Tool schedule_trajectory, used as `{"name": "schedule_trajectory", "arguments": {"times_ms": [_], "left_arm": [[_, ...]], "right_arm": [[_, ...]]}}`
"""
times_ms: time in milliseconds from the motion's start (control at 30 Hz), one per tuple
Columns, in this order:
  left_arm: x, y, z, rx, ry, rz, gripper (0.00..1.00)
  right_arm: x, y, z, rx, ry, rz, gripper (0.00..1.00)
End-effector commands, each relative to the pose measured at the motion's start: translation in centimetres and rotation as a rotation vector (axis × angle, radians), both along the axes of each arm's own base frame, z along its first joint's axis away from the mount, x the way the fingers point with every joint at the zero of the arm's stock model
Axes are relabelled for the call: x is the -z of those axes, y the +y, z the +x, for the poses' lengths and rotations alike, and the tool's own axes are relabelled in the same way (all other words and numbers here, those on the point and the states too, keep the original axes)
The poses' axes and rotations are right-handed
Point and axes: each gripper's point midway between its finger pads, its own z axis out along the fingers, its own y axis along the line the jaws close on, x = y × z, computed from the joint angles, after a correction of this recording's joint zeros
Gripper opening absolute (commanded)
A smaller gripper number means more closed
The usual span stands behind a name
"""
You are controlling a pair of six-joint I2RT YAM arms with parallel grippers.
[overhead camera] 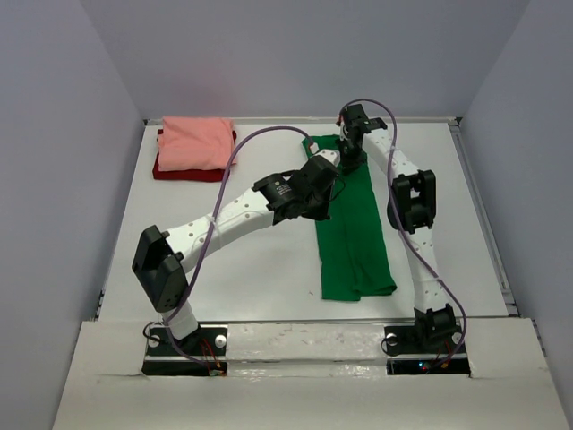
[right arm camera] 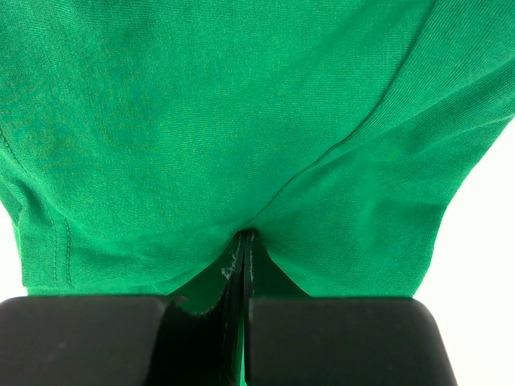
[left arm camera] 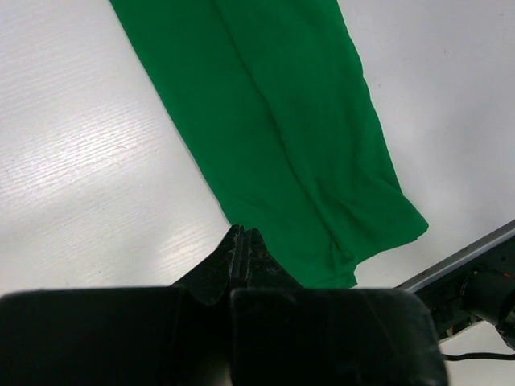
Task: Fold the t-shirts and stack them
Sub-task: Rotate the tshirt 90 degrees
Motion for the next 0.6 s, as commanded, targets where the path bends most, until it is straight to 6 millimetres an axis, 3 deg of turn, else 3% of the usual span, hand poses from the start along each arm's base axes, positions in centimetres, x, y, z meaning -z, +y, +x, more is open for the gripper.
{"name": "schedule_trajectory", "arguments": {"times_ms": [0, 267, 333, 367, 400, 467, 500, 533, 567], "left_arm": [[0.2, 0.0, 0.2, 0.017, -0.019, 0.002, 0.0], [1.3, 0.9, 0.6, -0.019, -0.021, 0.042, 0.0], [1.2, 1.2, 0.4, -0.023, -0.021, 0.033, 0.0], [1.2, 1.4, 0.3, -0.025, -0.02, 0.032, 0.0], [0.8, 1.6, 0.2, -0.028, -0.027, 0.023, 0.0], [0.6, 1.9, 0.1, -0.033, -0.032, 0.018, 0.0], [0.8, 2.1, -0.1, -0.036, -0.03, 0.016, 0.0], [0.5, 2.3, -0.2, -0.037, -0.037, 0.006, 0.0], [0.5, 2.4, -0.4, -0.035, -0.036, -0.001, 0.0]], "right_arm": [[-2.0, -1.0, 0.1, 0.026, -0.055, -0.069, 0.0], [-9.2, -3.4, -1.2, 0.111, -0.186, -0.121, 0.0], [-11.4, -4.3, -3.0, 0.148, -0.205, -0.127, 0.0], [-13.9, -4.6, -4.0, 0.164, -0.243, -0.109, 0.0], [-12.4, -4.8, -5.7, 0.175, -0.196, -0.102, 0.0], [-12.2, -4.7, -8.2, 0.178, -0.181, -0.081, 0.0], [-14.1, -5.1, -9.8, 0.193, -0.218, -0.057, 0.0], [-11.0, -5.5, -12.4, 0.212, -0.153, -0.052, 0.0], [-10.4, -5.1, -13.9, 0.207, -0.14, -0.031, 0.0]]}}
